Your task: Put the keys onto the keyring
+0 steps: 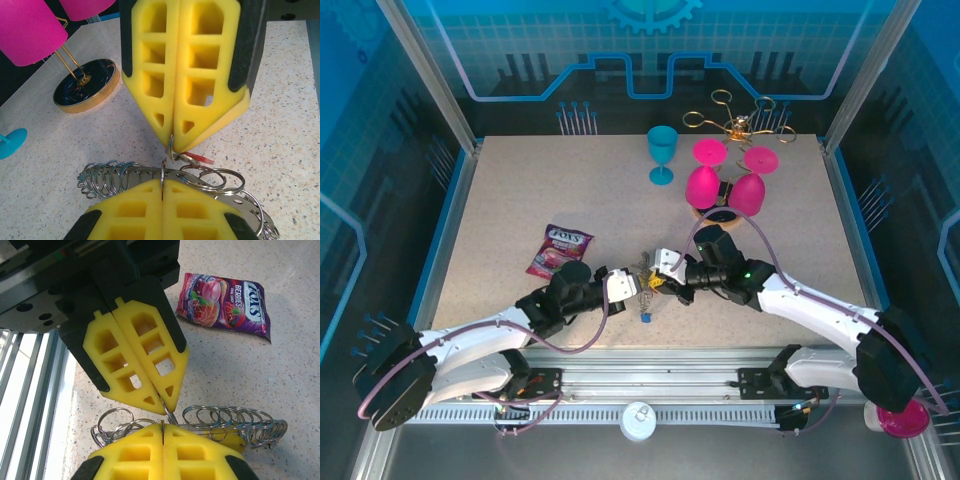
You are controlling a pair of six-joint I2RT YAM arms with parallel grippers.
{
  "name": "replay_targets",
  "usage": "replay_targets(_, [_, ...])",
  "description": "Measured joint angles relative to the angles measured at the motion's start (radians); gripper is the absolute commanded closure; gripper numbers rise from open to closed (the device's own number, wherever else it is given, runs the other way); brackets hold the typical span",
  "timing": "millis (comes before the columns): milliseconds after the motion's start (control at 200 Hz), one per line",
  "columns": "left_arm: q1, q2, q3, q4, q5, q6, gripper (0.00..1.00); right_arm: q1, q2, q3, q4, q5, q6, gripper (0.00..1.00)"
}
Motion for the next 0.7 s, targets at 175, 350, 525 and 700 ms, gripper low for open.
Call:
replay_targets(175, [0.000, 0.000, 0.000, 0.000, 0.001, 0.000, 1.00, 0.005, 0.014, 0.000, 0.010, 0.003, 0.004, 1.00])
replay_targets(350, [0.003, 0.000, 0.000, 0.000, 0.004, 0.000, 1.00, 0.005, 0.024, 0.005, 0.023, 0.011, 0.019, 1.00])
replay_targets(525, [0.010, 0.000, 0.000, 0.002, 0.003, 0.003, 1.00, 0.007, 0.038, 0.018, 0.032, 0.045, 0.056, 1.00])
replay_targets(700, [0.019, -0.005, 0.005, 0.002, -0.022, 0.008, 1.00, 0.013, 0.064, 0.042, 0.043, 0.105, 0.133, 1.00])
